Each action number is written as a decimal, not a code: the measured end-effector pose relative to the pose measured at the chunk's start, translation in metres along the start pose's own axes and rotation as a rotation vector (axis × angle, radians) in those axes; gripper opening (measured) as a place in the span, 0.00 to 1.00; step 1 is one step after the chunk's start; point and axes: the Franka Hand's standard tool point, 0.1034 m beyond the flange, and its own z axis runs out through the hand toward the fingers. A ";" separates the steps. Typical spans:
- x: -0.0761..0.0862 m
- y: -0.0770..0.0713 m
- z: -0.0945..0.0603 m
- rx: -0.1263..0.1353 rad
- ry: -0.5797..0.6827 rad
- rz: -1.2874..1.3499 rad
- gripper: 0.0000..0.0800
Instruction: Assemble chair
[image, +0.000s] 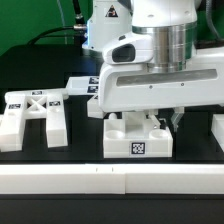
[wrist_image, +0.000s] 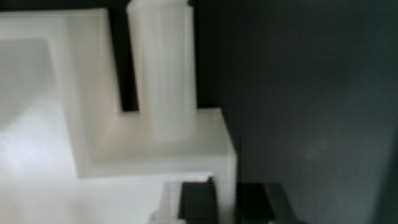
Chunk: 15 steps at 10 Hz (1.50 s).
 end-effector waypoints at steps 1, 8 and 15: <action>0.005 -0.006 0.001 0.005 0.005 0.026 0.04; 0.056 -0.052 0.004 0.030 0.053 0.042 0.04; 0.062 -0.053 0.004 0.015 0.037 0.025 0.06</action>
Offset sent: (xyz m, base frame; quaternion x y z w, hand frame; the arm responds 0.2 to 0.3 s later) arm 0.0295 0.0207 -0.0124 -0.0063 0.0157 0.0223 0.9996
